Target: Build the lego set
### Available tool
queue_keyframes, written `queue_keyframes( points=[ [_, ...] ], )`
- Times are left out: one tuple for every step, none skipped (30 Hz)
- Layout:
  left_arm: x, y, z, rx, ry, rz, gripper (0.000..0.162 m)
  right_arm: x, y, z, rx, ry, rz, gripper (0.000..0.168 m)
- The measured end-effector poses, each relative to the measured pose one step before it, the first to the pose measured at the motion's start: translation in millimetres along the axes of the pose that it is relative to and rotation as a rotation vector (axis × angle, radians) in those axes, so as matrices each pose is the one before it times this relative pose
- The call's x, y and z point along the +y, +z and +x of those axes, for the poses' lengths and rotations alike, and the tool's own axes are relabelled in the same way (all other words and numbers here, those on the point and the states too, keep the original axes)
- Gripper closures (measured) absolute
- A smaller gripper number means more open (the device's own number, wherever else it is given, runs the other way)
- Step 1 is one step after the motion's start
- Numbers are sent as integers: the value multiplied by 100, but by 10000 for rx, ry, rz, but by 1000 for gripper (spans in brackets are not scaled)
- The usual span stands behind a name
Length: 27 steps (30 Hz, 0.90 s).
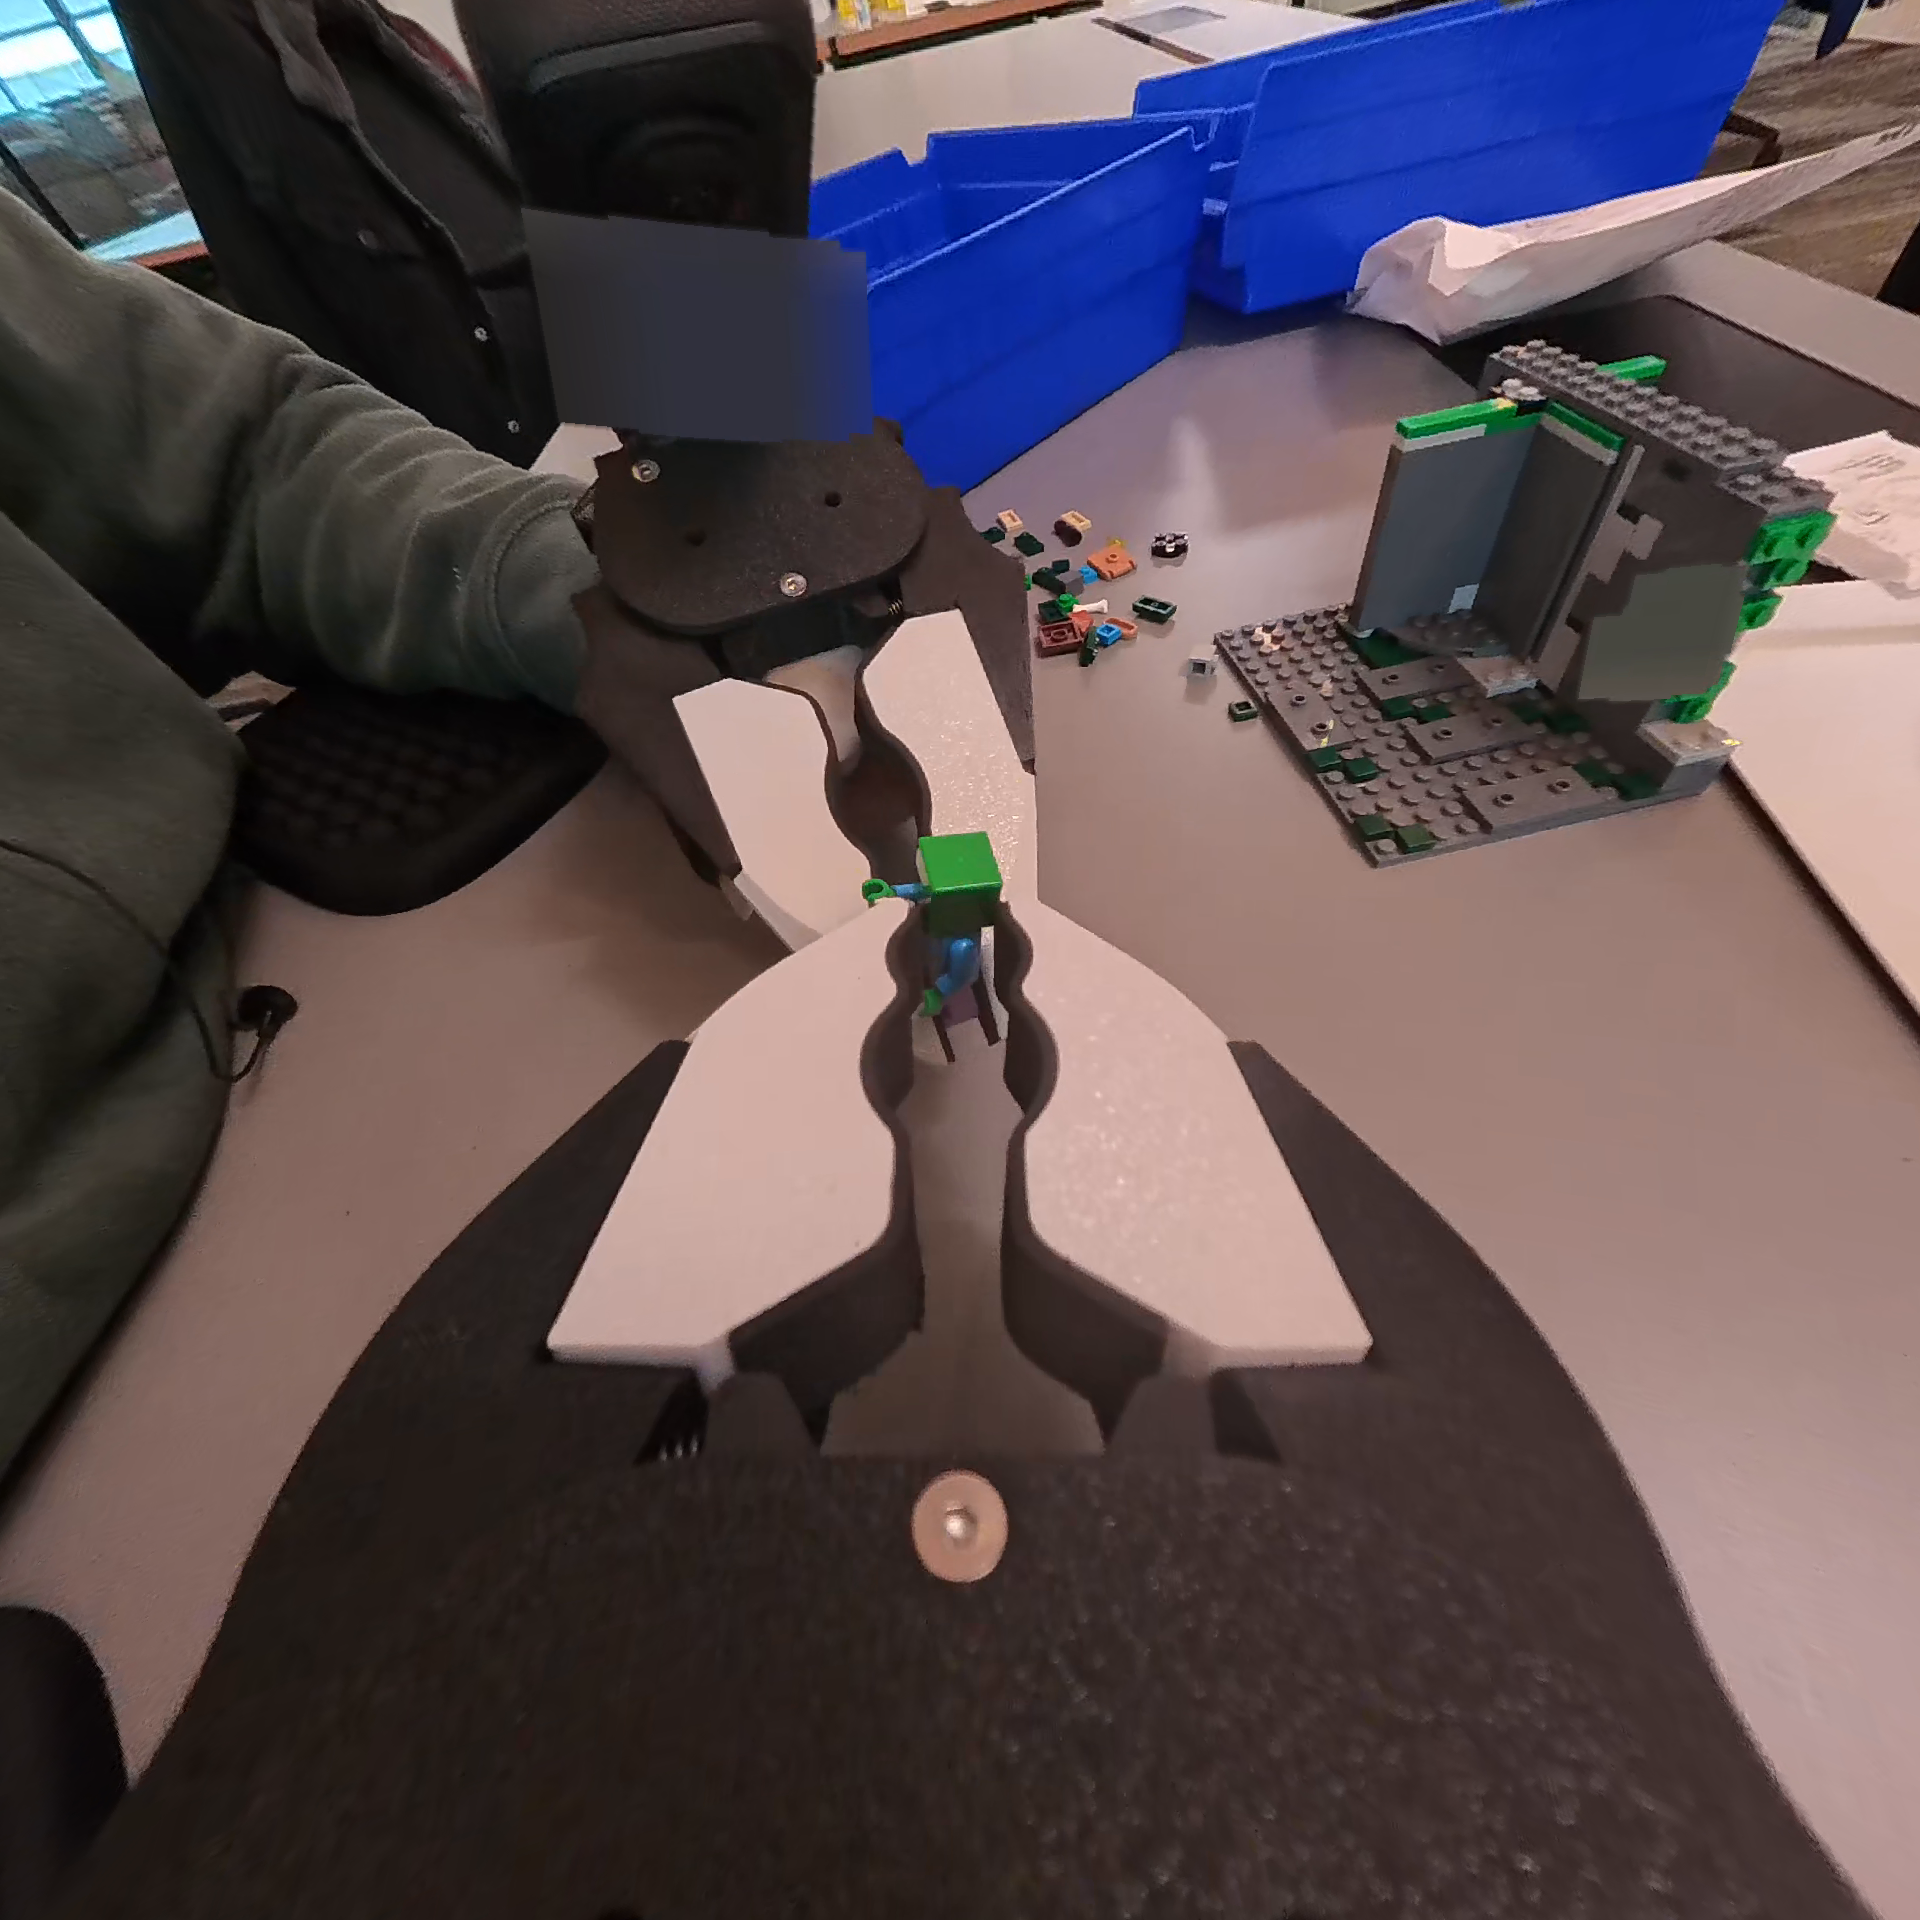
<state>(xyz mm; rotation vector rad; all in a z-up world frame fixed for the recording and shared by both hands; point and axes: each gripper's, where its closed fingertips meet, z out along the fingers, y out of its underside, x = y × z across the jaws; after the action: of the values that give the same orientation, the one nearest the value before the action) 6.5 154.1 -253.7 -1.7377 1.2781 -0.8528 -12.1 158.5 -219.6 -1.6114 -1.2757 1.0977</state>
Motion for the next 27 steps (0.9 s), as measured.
queue_keyframes(
  points=[
    [-78, 1, -26, 17, -72, 75, 153, -40, -17, 19, 37, -49, 12, 156],
    [-44, 17, -2, 32, -41, 55, 153, -23, -12, 7, 34, -45, -15, 156],
    [-39, 8, -20, -16, 50, 63, 154, -15, -1, 25, 29, -37, -20, 156],
    [-28, 34, 13, -13, 110, 78, 154, 33, 5, 19, 23, -35, -38, 156],
    [74, 21, -67, -65, 47, -15, 154, 74, 7, 87, 61, -38, -40, 156],
    [181, -10, -256, -174, 73, -117, 146, 68, -45, 230, 133, -40, -24, 156],
    [311, -23, -256, -168, 135, -190, 134, 149, -85, 315, 125, 3, -72, 156],
    [403, -42, -266, -167, 125, -236, 127, 307, -86, 470, 167, 48, -157, 156],
    [393, -48, -287, -188, 112, -224, 126, 465, -58, 648, 250, 34, -204, 156],
    [326, -62, -210, -160, 151, -168, 127, 561, -12, 636, 231, 15, -208, 156],
    [258, -44, -181, -161, 144, -132, 128, 537, 48, 526, 171, 18, -170, 156],
    [245, 3, -154, -136, 89, -134, 129, 411, 85, 344, 104, 7, -89, 156],
    [200, 35, -34, -53, 43, -118, 130, 366, 110, 232, 76, -34, -89, 156],
    [115, 28, 42, 2, 52, -68, 130, 367, 138, 174, 98, -81, -140, 156],
    [24, 5, 23, -24, 51, -16, 130, 336, 141, 110, 83, -82, -155, 156],
    [18, -6, 24, -6, 45, -12, 130, 281, 132, 21, 34, -34, -131, 156],
    [64, 13, 44, 11, 34, -38, 130, 237, 127, -13, -2, 29, -125, 156],
    [105, 21, -4, -5, 22, -60, 130, 233, 138, 32, 6, 53, -120, 156],
    [85, 20, 5, -2, 28, -50, 130, 195, 98, 19, -6, 39, -92, 156],
    [45, 11, 38, 12, 25, -27, 131, 108, 69, 7, -2, 19, -65, 156],
    [35, 5, 22, 9, 25, -21, 131, 13, 21, 22, 16, 1, -16, 155],
    [27, 4, 4, -6, 16, -12, 131, 16, 14, 32, 18, 8, -16, 155],
    [17, 1, -3, -4, -1, -7, 131, 47, 6, 1, 1, 9, -32, 155],
    [12, -6, -7, 8, -6, -6, 131, 51, 19, -19, -12, -4, -31, 154],
    [19, -2, 16, 18, -6, -5, 131, 25, 5, -44, -17, -17, -15, 153],
    [13, 8, -12, 2, -5, -5, 131, -5, -4, -40, -14, -15, -2, 152],
    [6, -6, 10, 3, 5, -4, 131, -10, -18, -30, -11, -12, 13, 152]
  ],
)
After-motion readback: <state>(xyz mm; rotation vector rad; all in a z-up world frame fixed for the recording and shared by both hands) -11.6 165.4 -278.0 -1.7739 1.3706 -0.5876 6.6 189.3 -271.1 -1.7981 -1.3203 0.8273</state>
